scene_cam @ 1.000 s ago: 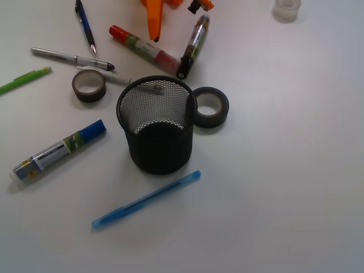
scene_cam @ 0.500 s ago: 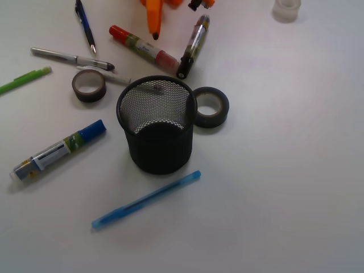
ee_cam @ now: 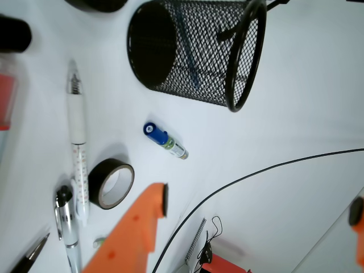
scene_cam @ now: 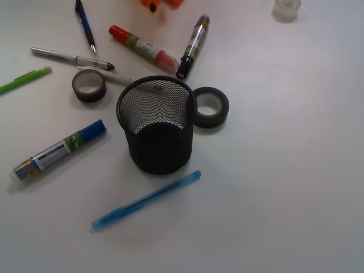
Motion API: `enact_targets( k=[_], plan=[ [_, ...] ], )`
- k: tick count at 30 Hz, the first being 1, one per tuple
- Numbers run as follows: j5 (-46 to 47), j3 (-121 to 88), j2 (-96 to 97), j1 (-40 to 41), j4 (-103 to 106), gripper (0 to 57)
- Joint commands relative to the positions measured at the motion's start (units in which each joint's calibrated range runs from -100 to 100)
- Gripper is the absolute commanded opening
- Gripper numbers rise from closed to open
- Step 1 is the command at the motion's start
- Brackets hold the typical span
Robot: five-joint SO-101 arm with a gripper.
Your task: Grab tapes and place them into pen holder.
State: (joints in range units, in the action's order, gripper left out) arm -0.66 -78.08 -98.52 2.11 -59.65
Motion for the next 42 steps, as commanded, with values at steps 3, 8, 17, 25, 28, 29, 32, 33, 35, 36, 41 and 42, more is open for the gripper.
enact_targets(
  k=[3, 8, 17, 25, 28, 29, 32, 33, 35, 36, 41, 42],
  plan=[
    [-0.1, -0.8, -0.4, 0.2, 0.2, 35.6],
    [-0.1, -1.3, -0.4, 0.2, 0.5, 35.6],
    [-0.1, -1.4, -0.4, 0.2, 0.3, 35.6],
    [-0.1, 6.7, 2.0, 0.2, 2.1, 35.7],
    [-0.1, 18.4, 10.2, 0.2, 0.1, 35.7],
    [-0.1, 23.1, 14.2, 0.2, -0.4, 35.7],
    [-0.7, 36.9, 28.6, 0.2, -2.0, 35.7],
    [-1.6, 41.3, 33.7, 0.2, -3.1, 35.7],
    [-3.9, 49.3, 43.5, 0.2, -6.0, 35.7],
    [-5.3, 52.7, 48.2, 0.2, -7.6, 35.7],
    [-17.5, 64.7, 69.0, -4.8, -13.7, 35.4],
    [-20.4, 66.2, 72.7, -6.7, -15.3, 35.3]
  ],
)
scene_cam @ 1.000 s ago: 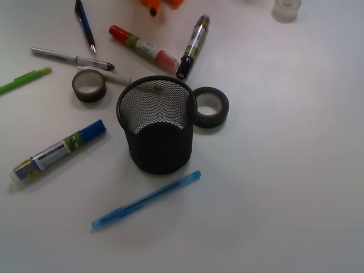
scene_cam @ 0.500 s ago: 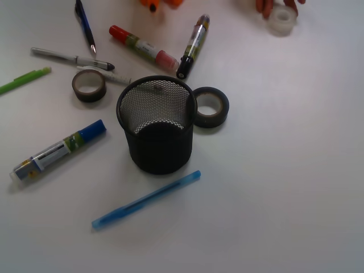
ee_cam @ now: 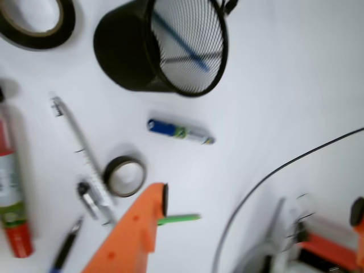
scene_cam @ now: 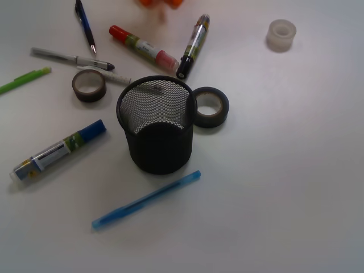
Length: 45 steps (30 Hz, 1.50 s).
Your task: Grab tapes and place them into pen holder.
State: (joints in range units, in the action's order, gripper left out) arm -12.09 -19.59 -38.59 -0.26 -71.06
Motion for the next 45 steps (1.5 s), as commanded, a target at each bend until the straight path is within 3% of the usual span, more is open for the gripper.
enact_targets(
  k=[1, 13, 37, 41, 45],
  plan=[
    [-11.2, 8.9, 16.5, -6.0, -5.3, 35.3],
    [-14.7, 18.9, 50.4, -16.6, -6.5, 35.0],
    [-12.5, 30.0, 70.2, -19.7, 0.0, 34.4],
    [-12.7, 30.0, 72.5, -19.8, -0.4, 25.9],
    [-12.4, 30.0, 73.2, -20.1, -0.5, 7.2]
  ],
)
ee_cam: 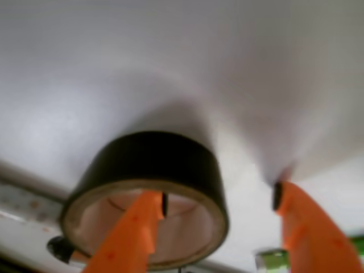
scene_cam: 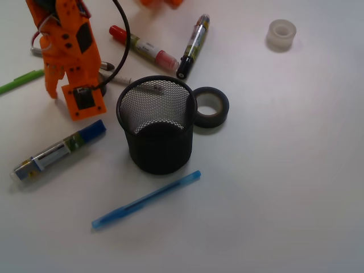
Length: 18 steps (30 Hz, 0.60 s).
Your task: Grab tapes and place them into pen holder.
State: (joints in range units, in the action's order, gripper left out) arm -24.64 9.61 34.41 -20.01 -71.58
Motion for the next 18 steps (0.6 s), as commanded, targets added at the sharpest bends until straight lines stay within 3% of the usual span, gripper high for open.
enact_targets(
  k=[1, 9, 18],
  plan=[
    [0.2, 0.8, 0.1, -0.4, 0.0, 1.7],
    [4.2, 10.3, 0.0, -0.4, -5.1, 0.2],
    [10.8, 53.2, 0.0, 0.7, -20.4, 0.2]
  ],
)
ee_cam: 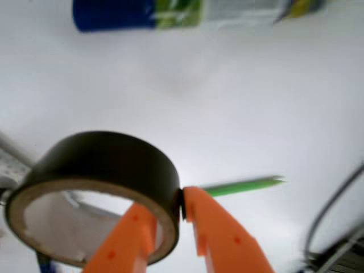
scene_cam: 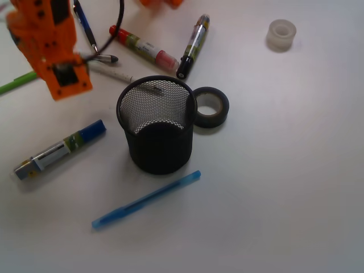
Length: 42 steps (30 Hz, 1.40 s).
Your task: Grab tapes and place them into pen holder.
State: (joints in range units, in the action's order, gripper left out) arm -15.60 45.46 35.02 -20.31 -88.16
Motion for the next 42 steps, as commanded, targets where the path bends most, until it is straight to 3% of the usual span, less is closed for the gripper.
enact_targets(
  k=[1, 6, 18, 35, 37, 42],
  plan=[
    [2.5, 21.4, -0.6, 1.5, -4.7, 0.2],
    [5.2, 34.5, 0.3, 6.7, -5.4, 0.2],
    [1.9, 35.7, 1.7, 22.3, -1.9, 0.2],
    [0.8, 36.3, 13.0, 22.7, -1.7, 0.8],
    [0.8, 36.3, 12.5, 22.9, -3.0, 3.6],
    [-0.8, 36.4, 12.2, 23.2, -7.5, 26.2]
  ],
)
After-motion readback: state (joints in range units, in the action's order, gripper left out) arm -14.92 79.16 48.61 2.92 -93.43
